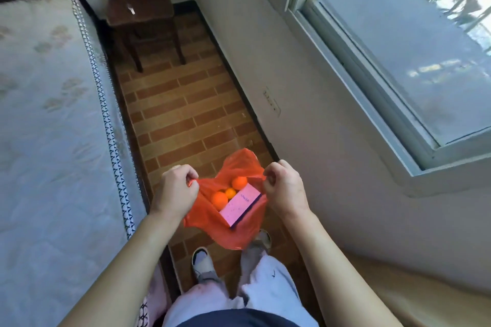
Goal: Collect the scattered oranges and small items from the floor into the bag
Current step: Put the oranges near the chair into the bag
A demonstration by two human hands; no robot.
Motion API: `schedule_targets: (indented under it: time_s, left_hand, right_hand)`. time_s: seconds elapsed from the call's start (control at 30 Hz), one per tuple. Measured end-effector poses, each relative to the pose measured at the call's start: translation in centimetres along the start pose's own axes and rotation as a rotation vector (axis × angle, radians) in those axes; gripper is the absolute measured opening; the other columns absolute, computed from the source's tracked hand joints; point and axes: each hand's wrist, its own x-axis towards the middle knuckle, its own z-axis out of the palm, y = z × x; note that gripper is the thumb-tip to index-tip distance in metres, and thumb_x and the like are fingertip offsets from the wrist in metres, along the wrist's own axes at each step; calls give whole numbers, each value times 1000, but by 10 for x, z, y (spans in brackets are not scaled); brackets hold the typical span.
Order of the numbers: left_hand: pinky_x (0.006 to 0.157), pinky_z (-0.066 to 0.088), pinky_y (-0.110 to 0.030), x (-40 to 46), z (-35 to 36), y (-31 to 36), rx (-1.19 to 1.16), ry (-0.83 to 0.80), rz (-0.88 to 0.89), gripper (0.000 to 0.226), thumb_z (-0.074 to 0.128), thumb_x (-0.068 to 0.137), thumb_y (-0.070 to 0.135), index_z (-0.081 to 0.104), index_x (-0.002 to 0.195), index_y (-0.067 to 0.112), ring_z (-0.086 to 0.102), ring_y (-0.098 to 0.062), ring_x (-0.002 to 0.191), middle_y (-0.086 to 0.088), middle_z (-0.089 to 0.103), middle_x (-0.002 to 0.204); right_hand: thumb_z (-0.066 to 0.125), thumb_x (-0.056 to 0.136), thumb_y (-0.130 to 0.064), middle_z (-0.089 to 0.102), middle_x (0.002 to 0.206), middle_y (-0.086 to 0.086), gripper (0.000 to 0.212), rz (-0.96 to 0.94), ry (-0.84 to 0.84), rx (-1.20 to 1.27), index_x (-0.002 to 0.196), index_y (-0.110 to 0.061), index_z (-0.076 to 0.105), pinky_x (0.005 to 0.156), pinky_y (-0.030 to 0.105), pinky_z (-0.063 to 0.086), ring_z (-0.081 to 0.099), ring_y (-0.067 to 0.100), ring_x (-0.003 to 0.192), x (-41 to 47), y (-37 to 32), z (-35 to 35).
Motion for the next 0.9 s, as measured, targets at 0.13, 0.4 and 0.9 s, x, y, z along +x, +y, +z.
schedule_targets:
  time_s: [0.13, 0.4, 0.9]
  left_hand:
    - [70, 53, -32, 21, -2, 13, 15, 83, -114, 19, 68, 76, -1, 72, 79, 18, 65, -25, 75, 0, 69, 78]
    - [68, 48, -27, 56, -17, 27, -13, 233, -244, 20, 67, 80, 1, 74, 81, 20, 64, -19, 70, 4, 67, 73]
    - [62, 43, -24, 134, -66, -47, -94, 262, -276, 18, 70, 79, -1, 75, 80, 16, 61, -15, 64, 4, 64, 68]
  right_hand:
    - [68, 83, -7, 50, 79, -9, 14, -45, -50, 36, 80, -20, 65, 59, 27, 44, 54, 15, 67, 49, 7, -7]
    - [66, 82, -6, 53, 80, -9, 14, -154, -119, 83, 83, -20, 69, 59, 16, 39, 54, 9, 69, 113, -4, -19]
    - [69, 80, -4, 59, 82, -8, 15, -191, -146, 50, 82, -19, 70, 59, 20, 47, 58, 8, 71, 185, -94, 32]
